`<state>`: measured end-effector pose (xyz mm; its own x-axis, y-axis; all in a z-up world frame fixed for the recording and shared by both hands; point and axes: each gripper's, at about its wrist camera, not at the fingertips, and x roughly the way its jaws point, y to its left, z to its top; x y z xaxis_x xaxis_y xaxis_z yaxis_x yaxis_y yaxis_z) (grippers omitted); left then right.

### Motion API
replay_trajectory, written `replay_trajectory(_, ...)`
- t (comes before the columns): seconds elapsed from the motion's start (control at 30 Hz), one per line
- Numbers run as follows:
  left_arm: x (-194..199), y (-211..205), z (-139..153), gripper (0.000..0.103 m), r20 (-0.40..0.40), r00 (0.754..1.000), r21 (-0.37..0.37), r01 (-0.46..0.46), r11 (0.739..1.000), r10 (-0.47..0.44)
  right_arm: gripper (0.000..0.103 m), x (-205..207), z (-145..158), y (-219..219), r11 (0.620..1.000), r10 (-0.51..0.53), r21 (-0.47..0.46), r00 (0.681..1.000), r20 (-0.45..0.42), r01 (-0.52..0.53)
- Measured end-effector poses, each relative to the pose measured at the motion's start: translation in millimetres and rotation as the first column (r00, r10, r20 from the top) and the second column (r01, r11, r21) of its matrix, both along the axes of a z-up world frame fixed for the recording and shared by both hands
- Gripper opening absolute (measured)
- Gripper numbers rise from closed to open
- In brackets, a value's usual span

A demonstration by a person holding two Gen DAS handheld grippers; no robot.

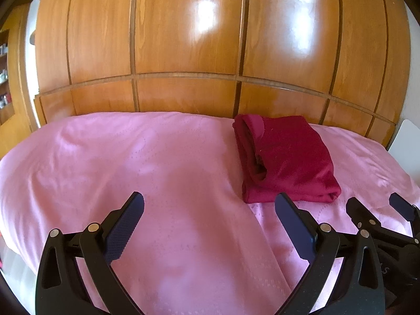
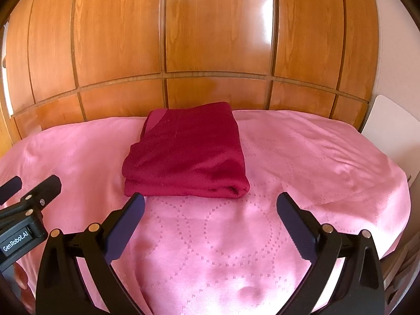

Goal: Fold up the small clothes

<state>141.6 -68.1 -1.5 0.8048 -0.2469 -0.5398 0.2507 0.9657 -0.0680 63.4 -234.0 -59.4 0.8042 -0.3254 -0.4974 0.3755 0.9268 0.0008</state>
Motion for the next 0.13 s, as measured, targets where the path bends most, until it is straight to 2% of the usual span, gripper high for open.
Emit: replay_trajectory(0.13,1.1,1.3,-2.4,0.099,-0.015,1.000,-0.010,-0.012,1.000,0.012,0.100,1.3,-1.5,0.0,1.000,0.004,0.002,1.000,-0.002,-0.004)
